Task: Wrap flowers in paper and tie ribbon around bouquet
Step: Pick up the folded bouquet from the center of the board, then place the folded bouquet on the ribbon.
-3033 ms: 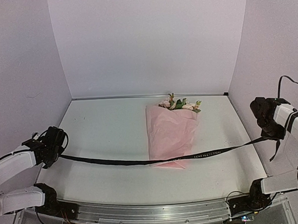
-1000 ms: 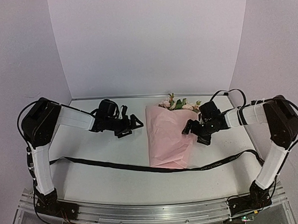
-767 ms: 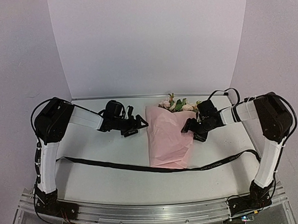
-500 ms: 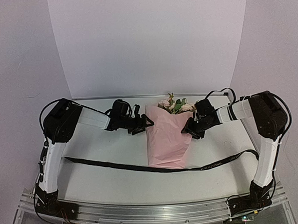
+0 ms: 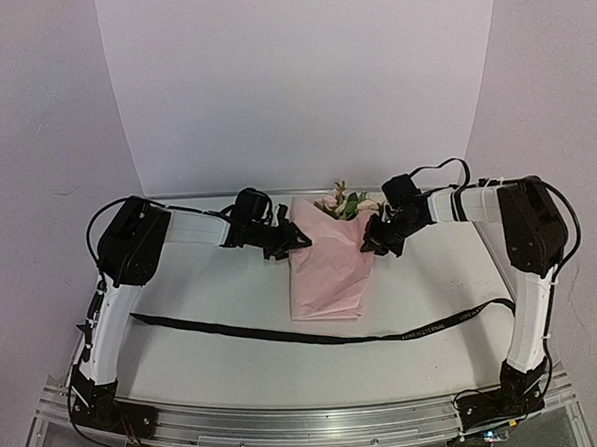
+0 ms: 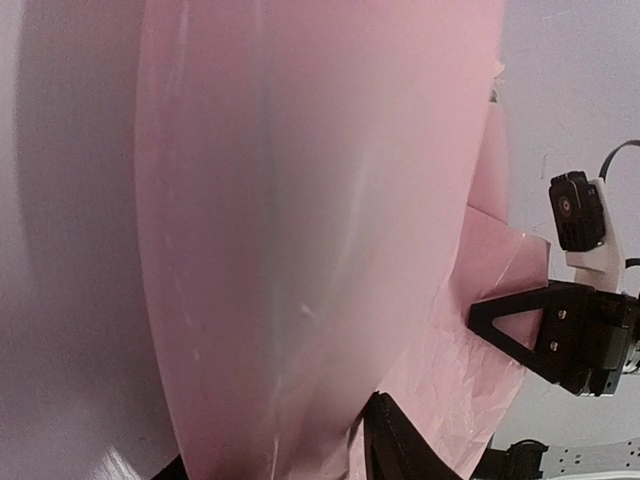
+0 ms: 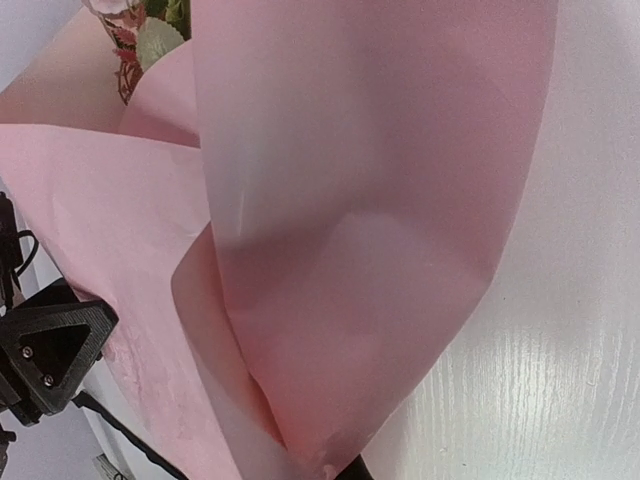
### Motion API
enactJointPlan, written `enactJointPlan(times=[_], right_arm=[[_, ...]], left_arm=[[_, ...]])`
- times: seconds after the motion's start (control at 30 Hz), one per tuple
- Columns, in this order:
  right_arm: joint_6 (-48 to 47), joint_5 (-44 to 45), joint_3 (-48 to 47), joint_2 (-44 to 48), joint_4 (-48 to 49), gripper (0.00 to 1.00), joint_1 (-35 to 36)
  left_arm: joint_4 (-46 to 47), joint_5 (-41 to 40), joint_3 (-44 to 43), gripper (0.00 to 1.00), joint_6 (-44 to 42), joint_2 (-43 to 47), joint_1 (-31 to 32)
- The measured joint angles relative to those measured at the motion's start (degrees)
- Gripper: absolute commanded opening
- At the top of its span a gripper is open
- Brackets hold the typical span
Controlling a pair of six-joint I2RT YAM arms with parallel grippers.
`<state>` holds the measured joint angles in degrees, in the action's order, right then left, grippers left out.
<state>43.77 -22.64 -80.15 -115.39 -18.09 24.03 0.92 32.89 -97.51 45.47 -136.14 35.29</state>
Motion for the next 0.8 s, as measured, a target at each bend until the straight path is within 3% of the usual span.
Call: enactJointPlan(times=[0.43, 0.8], right_arm=[[2.0, -1.3, -1.8, 0.1, -8.7, 0.0, 0.7], [4.7, -1.0, 2.3, 6.1, -10.8, 0.0, 5.3]], left_arm=[[-10.3, 2.0, -0.6, 0.33, 1.3, 1.4, 0.0], [-11.2, 2.0, 12.8, 0.33, 2.6, 12.6, 0.4]])
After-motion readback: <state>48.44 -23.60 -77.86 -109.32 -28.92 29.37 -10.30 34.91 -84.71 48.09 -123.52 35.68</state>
